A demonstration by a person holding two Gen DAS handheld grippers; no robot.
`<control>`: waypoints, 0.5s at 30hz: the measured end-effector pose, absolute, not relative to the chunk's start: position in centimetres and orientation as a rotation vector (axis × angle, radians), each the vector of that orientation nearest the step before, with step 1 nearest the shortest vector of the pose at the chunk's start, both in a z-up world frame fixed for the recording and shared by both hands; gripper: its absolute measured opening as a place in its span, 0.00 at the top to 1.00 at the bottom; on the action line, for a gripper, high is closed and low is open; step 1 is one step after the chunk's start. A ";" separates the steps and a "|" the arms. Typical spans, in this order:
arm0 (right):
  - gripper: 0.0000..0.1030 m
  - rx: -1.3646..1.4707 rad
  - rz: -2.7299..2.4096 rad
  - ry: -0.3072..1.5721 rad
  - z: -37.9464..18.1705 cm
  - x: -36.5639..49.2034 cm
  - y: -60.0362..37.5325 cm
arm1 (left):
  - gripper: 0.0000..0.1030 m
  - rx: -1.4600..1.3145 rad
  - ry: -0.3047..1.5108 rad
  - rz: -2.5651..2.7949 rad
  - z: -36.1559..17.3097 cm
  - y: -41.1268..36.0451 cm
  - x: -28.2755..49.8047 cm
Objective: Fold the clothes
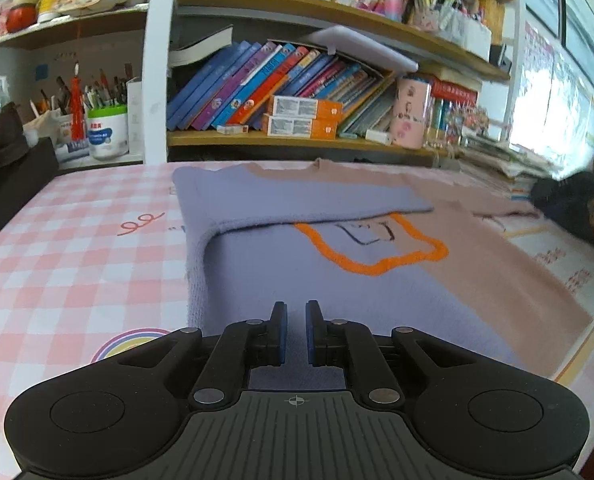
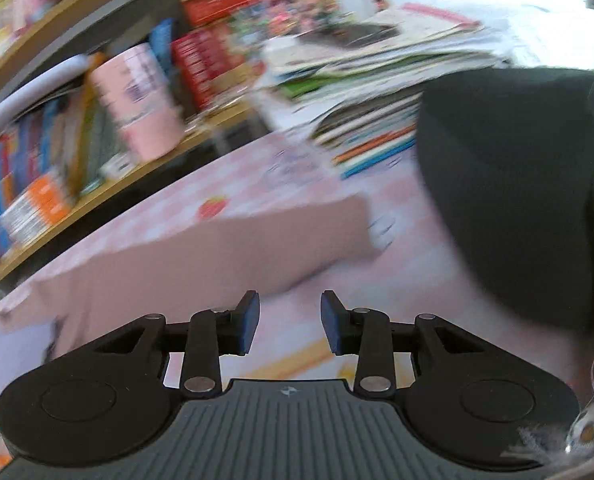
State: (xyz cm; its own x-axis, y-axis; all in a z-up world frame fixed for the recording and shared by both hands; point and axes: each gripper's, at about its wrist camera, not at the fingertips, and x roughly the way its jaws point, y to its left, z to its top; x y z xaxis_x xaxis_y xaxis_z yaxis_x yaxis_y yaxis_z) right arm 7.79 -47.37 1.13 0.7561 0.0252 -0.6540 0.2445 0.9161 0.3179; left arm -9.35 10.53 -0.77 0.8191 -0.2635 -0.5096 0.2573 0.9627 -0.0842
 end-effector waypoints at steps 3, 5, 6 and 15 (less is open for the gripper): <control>0.61 0.395 -0.196 0.709 0.7 9.5 -48.6 | 0.87 0.012 0.567 -0.278 -0.9 10.2 -9.1; 0.59 0.393 -0.226 0.720 0.2 10.5 -49.2 | 0.83 0.029 0.577 -0.274 -1.0 9.9 -9.0; 0.59 0.392 -0.235 0.729 -0.1 11.0 -49.4 | 0.83 0.039 0.581 -0.273 -1.0 9.8 -9.0; 0.81 0.207 -0.228 0.746 -1.1 12.4 -47.4 | 0.62 0.102 0.579 -0.263 -1.1 8.8 -9.3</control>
State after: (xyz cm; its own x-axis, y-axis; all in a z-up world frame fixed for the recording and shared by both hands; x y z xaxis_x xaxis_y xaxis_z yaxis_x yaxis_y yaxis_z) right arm 12.45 -47.45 -1.05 0.7117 -0.1305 -0.6903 0.2771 0.9551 0.1050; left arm -9.29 8.80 -1.11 0.8044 -0.2170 -0.5530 0.2741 0.9615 0.0214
